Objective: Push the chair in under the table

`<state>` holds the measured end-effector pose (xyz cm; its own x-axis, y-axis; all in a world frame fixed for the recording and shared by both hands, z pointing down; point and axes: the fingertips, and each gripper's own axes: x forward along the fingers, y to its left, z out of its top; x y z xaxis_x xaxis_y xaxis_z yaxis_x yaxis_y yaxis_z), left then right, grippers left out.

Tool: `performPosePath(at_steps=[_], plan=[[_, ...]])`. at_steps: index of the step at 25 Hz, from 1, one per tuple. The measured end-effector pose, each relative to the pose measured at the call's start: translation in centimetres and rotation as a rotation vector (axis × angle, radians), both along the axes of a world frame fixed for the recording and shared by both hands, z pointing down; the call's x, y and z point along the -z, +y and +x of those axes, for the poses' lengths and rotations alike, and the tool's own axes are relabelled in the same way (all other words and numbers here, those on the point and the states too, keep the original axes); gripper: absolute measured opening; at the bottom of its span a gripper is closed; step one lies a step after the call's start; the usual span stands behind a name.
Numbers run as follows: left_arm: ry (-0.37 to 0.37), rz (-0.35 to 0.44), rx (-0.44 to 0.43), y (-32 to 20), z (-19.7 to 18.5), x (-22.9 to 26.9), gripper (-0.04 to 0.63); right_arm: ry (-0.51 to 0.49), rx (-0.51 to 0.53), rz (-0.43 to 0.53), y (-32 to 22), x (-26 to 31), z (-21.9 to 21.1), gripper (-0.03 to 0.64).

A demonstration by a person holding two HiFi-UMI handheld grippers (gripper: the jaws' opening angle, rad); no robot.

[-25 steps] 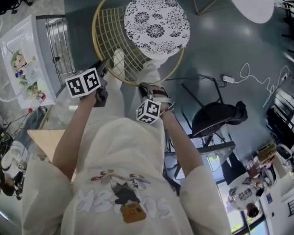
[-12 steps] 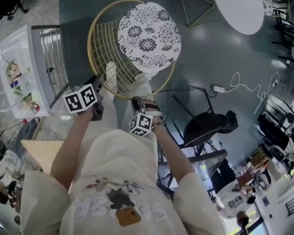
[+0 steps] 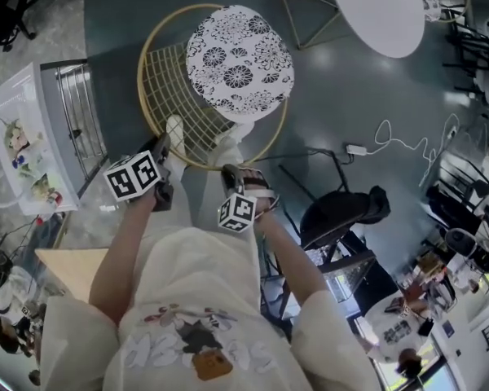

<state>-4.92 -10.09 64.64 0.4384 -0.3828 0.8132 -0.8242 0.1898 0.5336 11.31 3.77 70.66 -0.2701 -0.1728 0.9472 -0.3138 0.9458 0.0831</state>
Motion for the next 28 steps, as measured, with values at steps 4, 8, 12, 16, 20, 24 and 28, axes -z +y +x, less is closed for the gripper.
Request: performPosePath(at_steps=[4,8,12,16,20,24,28], plan=[[0.004,0.028,-0.001,-1.3,1.0,-0.3,0.084,0.002,-0.026,0.024,-1.3,-0.5,1.0,0.057],[-0.004,0.042,-0.001,1.3,-1.2,-1.7,0.084,0.007,-0.042,0.048,1.3,-1.6,-1.2,0.057],[0.000,0.030,-0.030,4.4,-4.1,-0.5,0.084,0.002,-0.076,0.036,5.3,-0.5,-4.8,0.057],[0.008,0.044,-0.033,2.4,-3.5,1.4,0.084,0.007,-0.102,0.042,3.5,1.7,-4.4,0.057],[0.008,0.046,-0.037,0.5,-2.3,2.1,0.084,0.008,-0.137,0.042,1.8,2.5,-3.4,0.057],[0.004,0.058,-0.033,0.6,-2.1,1.2,0.084,0.006,-0.128,0.053,1.8,1.6,-3.2,0.057],[-0.005,0.061,-0.029,0.8,-2.0,0.9,0.084,0.008,-0.130,0.062,2.0,1.2,-3.0,0.057]])
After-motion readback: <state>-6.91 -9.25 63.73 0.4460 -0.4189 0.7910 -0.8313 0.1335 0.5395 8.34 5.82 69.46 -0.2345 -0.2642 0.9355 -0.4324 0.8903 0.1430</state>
